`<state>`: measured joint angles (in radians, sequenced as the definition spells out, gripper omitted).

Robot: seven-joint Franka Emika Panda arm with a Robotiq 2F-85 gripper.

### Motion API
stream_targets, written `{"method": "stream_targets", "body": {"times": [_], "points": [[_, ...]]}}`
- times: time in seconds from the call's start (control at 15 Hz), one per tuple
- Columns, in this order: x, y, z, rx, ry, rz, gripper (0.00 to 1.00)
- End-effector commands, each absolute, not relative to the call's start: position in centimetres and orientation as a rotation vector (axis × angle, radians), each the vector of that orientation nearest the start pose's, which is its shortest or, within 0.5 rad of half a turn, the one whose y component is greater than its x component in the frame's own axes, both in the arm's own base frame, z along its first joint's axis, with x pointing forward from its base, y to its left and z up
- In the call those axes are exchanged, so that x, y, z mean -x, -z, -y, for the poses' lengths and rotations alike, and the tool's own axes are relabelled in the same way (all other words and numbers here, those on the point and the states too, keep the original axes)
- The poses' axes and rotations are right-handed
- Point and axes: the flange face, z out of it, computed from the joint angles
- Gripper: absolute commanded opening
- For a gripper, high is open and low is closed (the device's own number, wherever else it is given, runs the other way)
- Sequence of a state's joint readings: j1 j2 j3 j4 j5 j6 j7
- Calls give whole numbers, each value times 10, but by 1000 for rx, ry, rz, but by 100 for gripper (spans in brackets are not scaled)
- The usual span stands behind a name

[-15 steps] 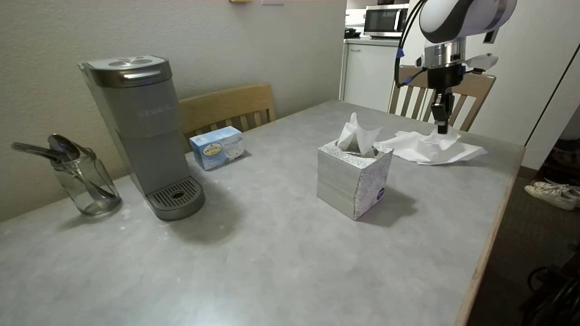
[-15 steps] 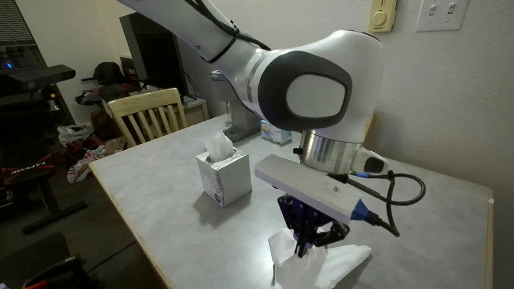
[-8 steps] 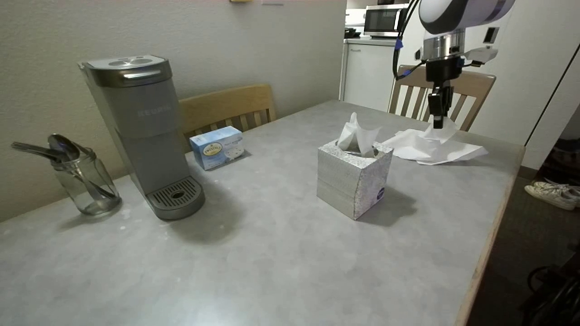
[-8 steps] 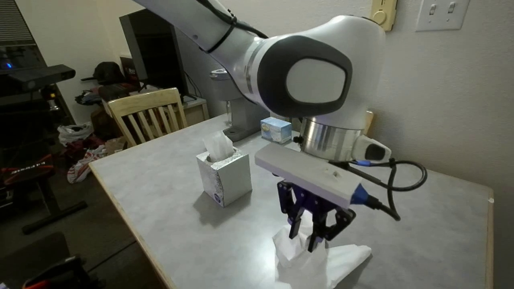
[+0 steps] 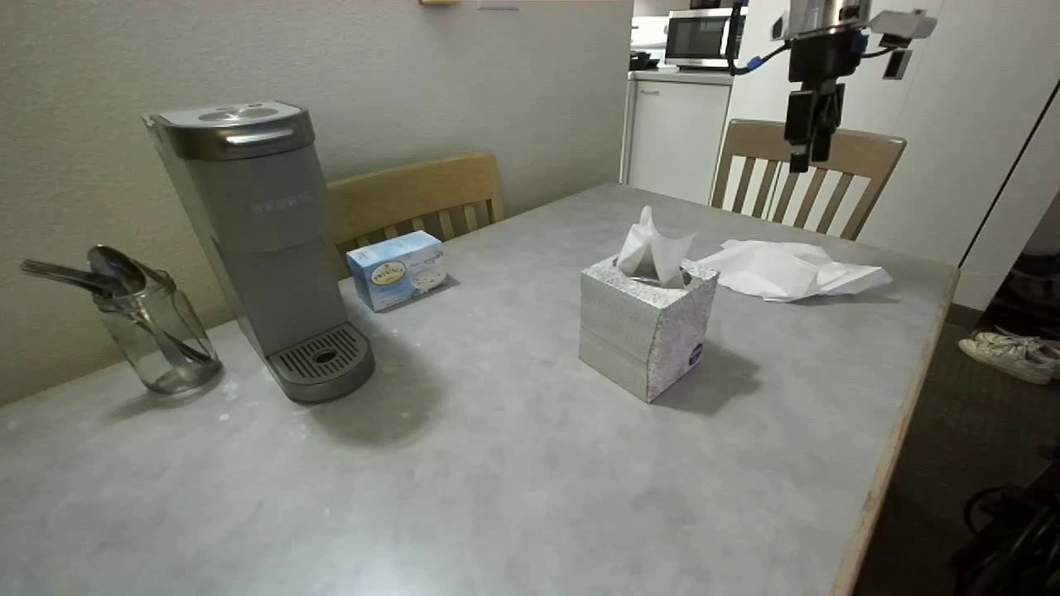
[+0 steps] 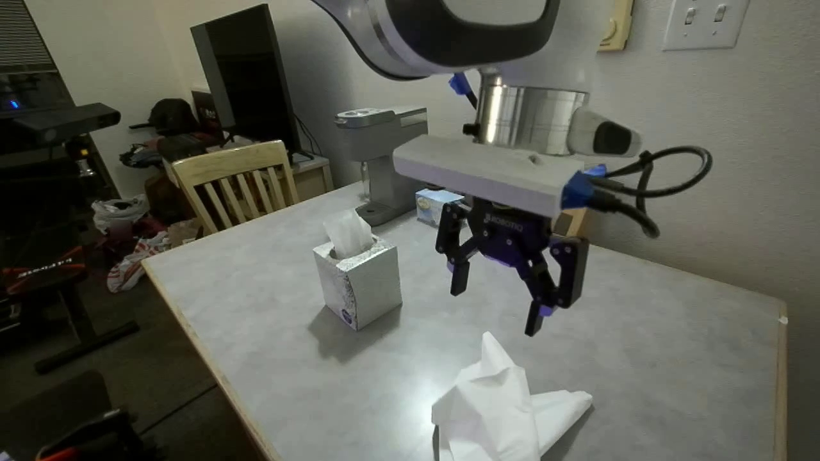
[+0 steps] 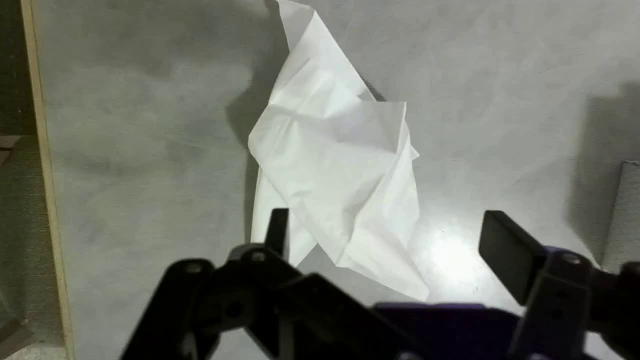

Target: Take one piece of tissue from the tissue box and put it on the table

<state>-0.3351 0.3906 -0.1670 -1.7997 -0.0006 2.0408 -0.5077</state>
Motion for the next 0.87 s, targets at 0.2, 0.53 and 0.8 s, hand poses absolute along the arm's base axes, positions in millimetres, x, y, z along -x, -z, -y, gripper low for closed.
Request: {"method": "stream_targets", "body": {"times": [0.2,0.53,0.8], "points": [[-553,-368,267,3114,-235,-4,100],[-563,-376,251,3116,-221,25,100],[-566,-377,245,3117,-221,29,100]]}}
